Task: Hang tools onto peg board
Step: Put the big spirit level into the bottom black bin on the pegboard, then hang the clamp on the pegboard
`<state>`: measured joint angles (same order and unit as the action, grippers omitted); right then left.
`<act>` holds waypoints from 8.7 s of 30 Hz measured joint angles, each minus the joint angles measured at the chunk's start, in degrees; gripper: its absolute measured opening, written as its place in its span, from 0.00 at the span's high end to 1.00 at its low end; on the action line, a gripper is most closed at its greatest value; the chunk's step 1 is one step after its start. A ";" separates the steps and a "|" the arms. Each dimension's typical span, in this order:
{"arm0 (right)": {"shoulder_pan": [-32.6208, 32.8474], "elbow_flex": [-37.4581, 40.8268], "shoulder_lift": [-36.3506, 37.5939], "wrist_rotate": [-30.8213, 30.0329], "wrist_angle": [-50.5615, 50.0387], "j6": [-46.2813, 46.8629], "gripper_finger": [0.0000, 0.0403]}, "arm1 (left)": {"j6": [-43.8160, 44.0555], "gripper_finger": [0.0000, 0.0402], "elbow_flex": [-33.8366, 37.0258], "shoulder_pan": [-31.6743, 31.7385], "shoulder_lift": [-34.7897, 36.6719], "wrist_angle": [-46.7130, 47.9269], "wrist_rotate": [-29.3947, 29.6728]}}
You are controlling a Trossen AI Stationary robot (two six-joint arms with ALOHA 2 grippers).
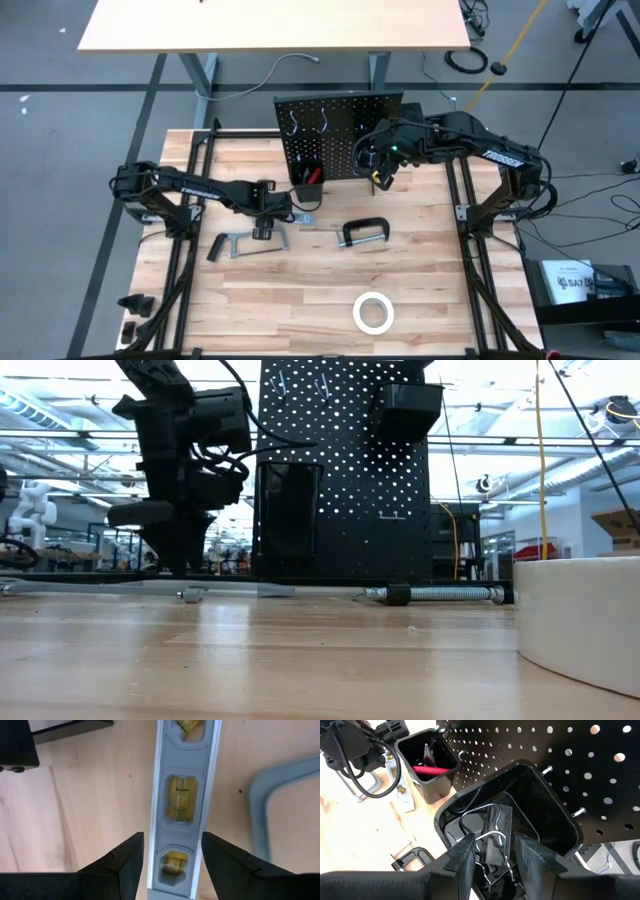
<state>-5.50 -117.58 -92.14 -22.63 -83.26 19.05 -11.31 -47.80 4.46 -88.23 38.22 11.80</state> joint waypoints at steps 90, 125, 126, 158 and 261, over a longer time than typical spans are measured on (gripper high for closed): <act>0.00 0.00 0.00 0.22 -0.65 1.53 0.67 | 5.00 0.59 -0.34 3.60 -0.81 3.12 -8.58; 9.19 0.04 0.00 -0.27 -4.23 7.74 0.67 | 25.72 0.59 -0.52 -11.61 25.38 1.33 -6.48; 10.15 0.04 0.00 -1.17 -4.26 8.03 0.67 | 26.03 0.59 -0.52 -12.00 26.48 -0.24 -5.78; 38.09 54.82 19.65 -25.51 27.31 31.33 0.67 | 6.45 0.59 7.46 -18.41 26.01 -61.60 30.55; 38.60 70.99 22.64 -18.12 44.11 32.73 0.67 | -2.70 0.38 14.87 -22.94 17.84 -93.02 39.19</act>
<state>33.10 -46.59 -69.50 -40.75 -39.16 51.78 -14.01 -32.93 -18.48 -70.39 -54.81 50.99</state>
